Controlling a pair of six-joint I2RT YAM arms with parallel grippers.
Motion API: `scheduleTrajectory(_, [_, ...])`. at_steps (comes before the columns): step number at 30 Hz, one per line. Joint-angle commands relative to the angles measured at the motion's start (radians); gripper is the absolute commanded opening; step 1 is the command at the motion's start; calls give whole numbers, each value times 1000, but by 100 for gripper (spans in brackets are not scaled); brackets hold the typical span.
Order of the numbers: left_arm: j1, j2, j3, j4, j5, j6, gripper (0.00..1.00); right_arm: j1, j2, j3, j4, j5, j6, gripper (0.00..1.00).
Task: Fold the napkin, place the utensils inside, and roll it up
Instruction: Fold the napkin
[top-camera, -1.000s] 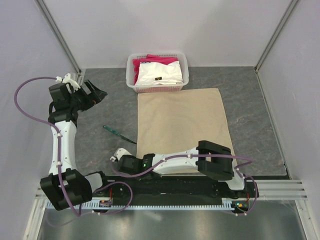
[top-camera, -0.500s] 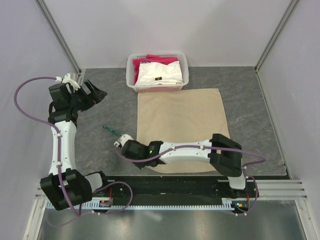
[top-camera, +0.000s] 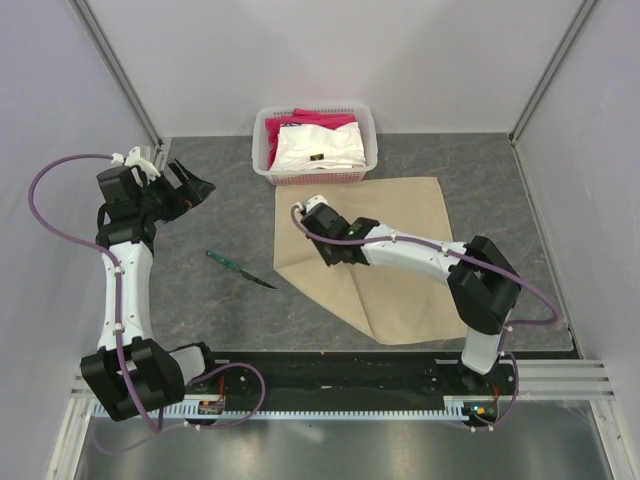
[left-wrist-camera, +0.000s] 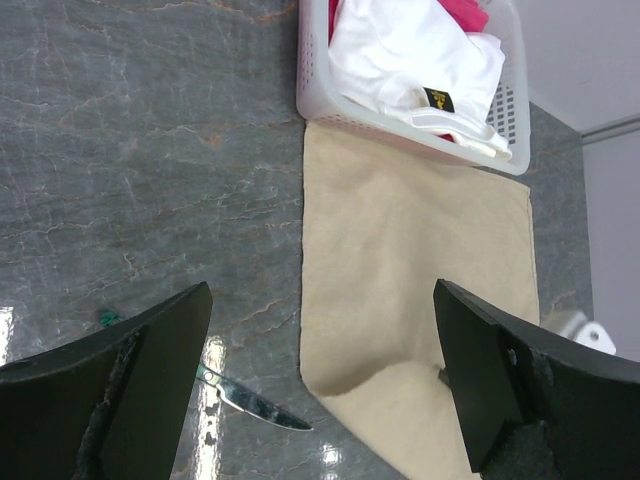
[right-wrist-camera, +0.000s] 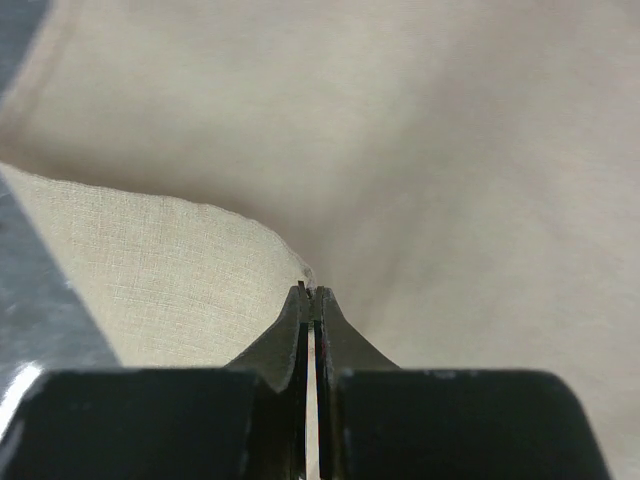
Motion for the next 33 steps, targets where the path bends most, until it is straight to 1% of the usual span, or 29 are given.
scheduleTrajectory(1, [6, -4, -10, 42, 26, -27, 100, -82, 32, 14, 3, 52, -67, 0])
scheduleTrajectory(11, [6, 30, -18, 54, 50, -38, 99, -292, 87, 87, -2, 37, -135, 0])
scheduleTrajectory(21, [6, 70, -30, 71, 83, -51, 98, -507, 187, 245, -16, -8, -190, 0])
scheduleTrajectory(27, [6, 82, -33, 73, 77, -50, 98, -594, 257, 347, -25, -28, -221, 0])
scheduleTrajectory(33, [6, 90, -36, 74, 69, -45, 97, -656, 314, 426, -25, -41, -257, 0])
